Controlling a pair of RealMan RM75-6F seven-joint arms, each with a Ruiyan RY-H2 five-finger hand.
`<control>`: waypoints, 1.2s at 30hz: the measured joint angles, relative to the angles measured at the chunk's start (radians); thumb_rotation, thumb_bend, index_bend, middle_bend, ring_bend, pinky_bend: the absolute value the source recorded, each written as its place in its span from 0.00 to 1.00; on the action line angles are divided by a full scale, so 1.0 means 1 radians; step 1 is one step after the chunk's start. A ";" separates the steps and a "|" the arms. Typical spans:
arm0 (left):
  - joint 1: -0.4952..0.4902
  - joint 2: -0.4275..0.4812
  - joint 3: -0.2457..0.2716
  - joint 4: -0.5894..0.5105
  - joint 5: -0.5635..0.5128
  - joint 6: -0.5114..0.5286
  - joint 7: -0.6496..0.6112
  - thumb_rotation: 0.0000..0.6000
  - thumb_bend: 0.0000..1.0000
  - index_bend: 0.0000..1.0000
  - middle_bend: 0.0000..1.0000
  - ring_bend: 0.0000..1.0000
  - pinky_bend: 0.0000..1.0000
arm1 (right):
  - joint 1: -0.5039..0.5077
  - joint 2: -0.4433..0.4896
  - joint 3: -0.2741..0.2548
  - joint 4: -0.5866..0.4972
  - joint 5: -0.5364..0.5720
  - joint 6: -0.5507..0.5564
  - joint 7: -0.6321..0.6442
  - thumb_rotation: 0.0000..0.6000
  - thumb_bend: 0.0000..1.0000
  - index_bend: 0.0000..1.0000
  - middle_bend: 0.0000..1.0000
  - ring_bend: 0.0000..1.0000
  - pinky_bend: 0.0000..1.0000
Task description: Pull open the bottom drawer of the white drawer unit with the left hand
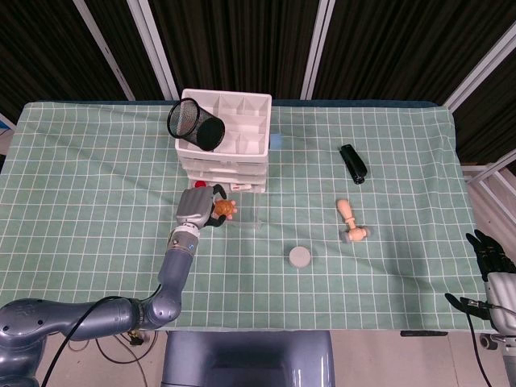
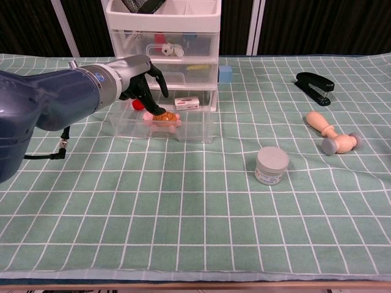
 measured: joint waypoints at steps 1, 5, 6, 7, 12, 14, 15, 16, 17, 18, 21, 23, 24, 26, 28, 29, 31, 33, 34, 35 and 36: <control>-0.007 -0.001 0.000 0.010 -0.008 -0.003 0.012 1.00 0.28 0.40 1.00 1.00 1.00 | 0.000 0.000 0.000 0.000 0.000 0.000 0.000 1.00 0.02 0.00 0.00 0.00 0.21; -0.040 -0.005 0.002 0.054 -0.060 -0.017 0.063 1.00 0.28 0.40 1.00 1.00 1.00 | 0.000 0.000 -0.001 -0.001 0.001 -0.001 0.001 1.00 0.02 0.00 0.00 0.00 0.21; -0.046 -0.007 0.002 0.063 -0.070 -0.019 0.073 1.00 0.28 0.41 1.00 1.00 1.00 | 0.000 0.000 0.000 -0.001 0.001 -0.002 0.001 1.00 0.02 0.00 0.00 0.00 0.21; -0.051 -0.008 0.003 0.072 -0.080 -0.021 0.082 1.00 0.28 0.41 1.00 1.00 1.00 | 0.000 0.000 0.000 -0.001 0.002 -0.002 0.001 1.00 0.03 0.00 0.00 0.00 0.21; -0.075 -0.019 0.015 0.116 -0.148 -0.044 0.138 1.00 0.28 0.43 1.00 1.00 1.00 | 0.000 0.000 0.000 -0.002 0.003 -0.003 0.001 1.00 0.02 0.00 0.00 0.00 0.21; -0.087 -0.030 0.019 0.145 -0.171 -0.057 0.153 1.00 0.28 0.43 1.00 1.00 1.00 | 0.000 0.000 0.000 -0.002 0.003 -0.003 0.001 1.00 0.03 0.00 0.00 0.00 0.21; -0.093 -0.035 0.021 0.159 -0.179 -0.063 0.158 1.00 0.28 0.43 1.00 1.00 1.00 | 0.000 0.000 0.000 -0.002 0.004 -0.003 0.001 1.00 0.03 0.00 0.00 0.00 0.21; -0.098 -0.041 0.022 0.173 -0.186 -0.070 0.164 1.00 0.28 0.43 1.00 1.00 1.00 | 0.000 0.000 0.001 -0.003 0.005 -0.003 0.002 1.00 0.02 0.00 0.00 0.00 0.21; -0.106 -0.050 0.024 0.192 -0.197 -0.079 0.172 1.00 0.28 0.43 1.00 1.00 1.00 | 0.000 0.000 0.001 -0.003 0.007 -0.003 0.003 1.00 0.02 0.00 0.00 0.00 0.21; -0.112 -0.057 0.025 0.206 -0.204 -0.087 0.178 1.00 0.28 0.43 1.00 1.00 1.00 | 0.000 0.000 0.002 -0.002 0.008 -0.004 0.004 1.00 0.02 0.00 0.00 0.00 0.21; -0.130 -0.078 0.027 0.248 -0.220 -0.105 0.191 1.00 0.28 0.43 1.00 1.00 1.00 | 0.000 0.000 0.002 -0.002 0.008 -0.004 0.005 1.00 0.03 0.00 0.00 0.00 0.21; -0.140 -0.092 0.029 0.272 -0.222 -0.115 0.197 1.00 0.28 0.43 1.00 1.00 1.00 | 0.000 0.000 0.002 -0.001 0.008 -0.005 0.004 1.00 0.03 0.00 0.00 0.00 0.21; -0.144 -0.096 0.030 0.281 -0.222 -0.118 0.199 1.00 0.28 0.43 1.00 1.00 1.00 | 0.001 0.000 0.002 -0.001 0.009 -0.006 0.004 1.00 0.02 0.00 0.00 0.00 0.21; -0.153 -0.104 0.031 0.297 -0.218 -0.124 0.203 1.00 0.27 0.43 1.00 1.00 1.00 | 0.001 0.000 0.003 -0.001 0.011 -0.006 0.006 1.00 0.02 0.00 0.00 0.00 0.21; -0.157 -0.106 0.029 0.302 -0.211 -0.126 0.202 1.00 0.25 0.43 1.00 1.00 1.00 | 0.001 0.000 0.004 0.000 0.013 -0.007 0.007 1.00 0.02 0.00 0.00 0.00 0.21; -0.159 -0.105 0.026 0.301 -0.208 -0.126 0.201 1.00 0.24 0.43 1.00 1.00 1.00 | 0.001 0.000 0.005 0.000 0.014 -0.007 0.007 1.00 0.02 0.00 0.00 0.00 0.21; -0.161 -0.101 0.024 0.298 -0.207 -0.126 0.202 1.00 0.23 0.43 1.00 1.00 1.00 | 0.001 0.000 0.005 0.000 0.014 -0.008 0.008 1.00 0.02 0.00 0.00 0.00 0.21; -0.165 -0.095 0.023 0.290 -0.210 -0.126 0.211 1.00 0.22 0.43 1.00 1.00 1.00 | 0.001 0.000 0.005 0.000 0.014 -0.008 0.007 1.00 0.02 0.00 0.00 0.00 0.21; -0.167 -0.091 0.022 0.284 -0.214 -0.125 0.218 1.00 0.21 0.43 1.00 1.00 1.00 | 0.001 0.000 0.005 0.000 0.013 -0.008 0.007 1.00 0.02 0.00 0.00 0.00 0.21; -0.171 -0.085 0.021 0.277 -0.223 -0.125 0.231 1.00 0.21 0.43 1.00 1.00 1.00 | 0.001 0.000 0.004 0.000 0.013 -0.008 0.006 1.00 0.02 0.00 0.00 0.00 0.21; -0.175 -0.081 0.020 0.271 -0.233 -0.124 0.242 1.00 0.21 0.43 1.00 1.00 1.00 | 0.001 0.000 0.004 0.000 0.013 -0.008 0.005 1.00 0.03 0.00 0.00 0.00 0.21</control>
